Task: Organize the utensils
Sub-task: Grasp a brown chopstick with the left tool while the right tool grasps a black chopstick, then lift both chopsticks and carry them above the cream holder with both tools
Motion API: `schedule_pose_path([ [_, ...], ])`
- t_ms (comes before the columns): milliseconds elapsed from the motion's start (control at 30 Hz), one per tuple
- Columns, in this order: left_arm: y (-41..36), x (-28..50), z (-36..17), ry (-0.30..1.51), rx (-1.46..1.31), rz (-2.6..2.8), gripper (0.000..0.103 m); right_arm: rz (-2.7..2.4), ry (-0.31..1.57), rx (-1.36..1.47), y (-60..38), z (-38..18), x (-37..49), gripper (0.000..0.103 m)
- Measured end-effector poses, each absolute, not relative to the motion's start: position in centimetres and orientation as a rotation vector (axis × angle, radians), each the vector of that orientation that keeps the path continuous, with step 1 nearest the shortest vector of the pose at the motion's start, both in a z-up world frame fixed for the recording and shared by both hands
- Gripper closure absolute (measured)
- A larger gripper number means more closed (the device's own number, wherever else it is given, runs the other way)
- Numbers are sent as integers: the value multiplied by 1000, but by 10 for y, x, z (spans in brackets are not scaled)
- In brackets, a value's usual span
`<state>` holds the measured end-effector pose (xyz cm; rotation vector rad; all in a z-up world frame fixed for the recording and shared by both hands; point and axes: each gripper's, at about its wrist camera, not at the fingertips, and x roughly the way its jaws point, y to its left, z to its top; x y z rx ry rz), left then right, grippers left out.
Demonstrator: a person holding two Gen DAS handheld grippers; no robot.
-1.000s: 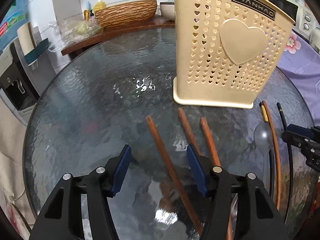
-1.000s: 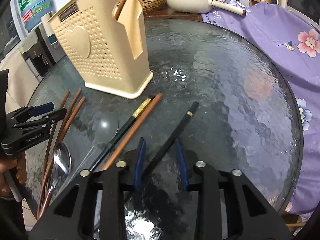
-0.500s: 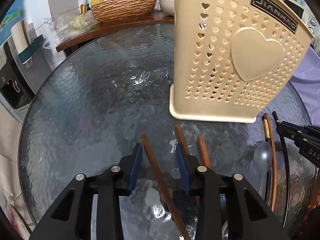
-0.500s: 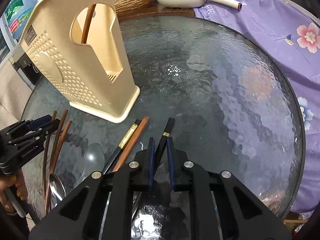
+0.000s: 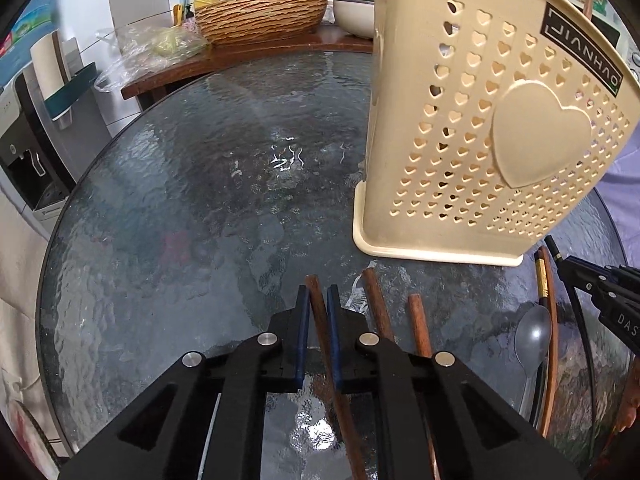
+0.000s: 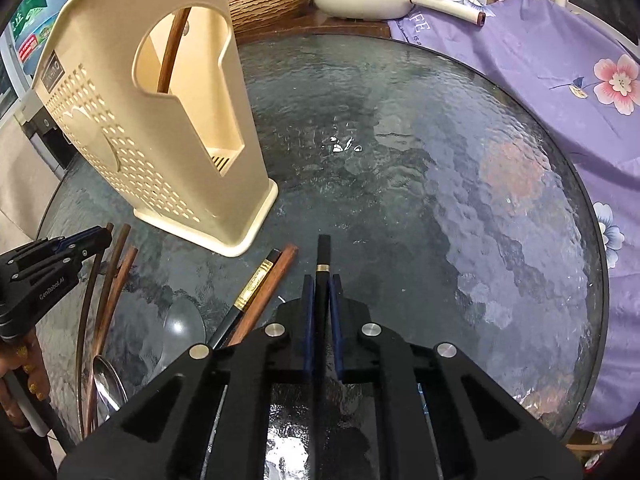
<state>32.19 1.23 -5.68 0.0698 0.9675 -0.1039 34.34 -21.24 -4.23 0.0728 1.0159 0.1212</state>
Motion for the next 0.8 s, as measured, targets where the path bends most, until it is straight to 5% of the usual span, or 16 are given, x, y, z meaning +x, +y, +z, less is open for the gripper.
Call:
schedule_pose_path([
  [800, 26, 309, -25, 906, -24, -131, 96, 193, 856, 156, -230, -3, 315, 95],
])
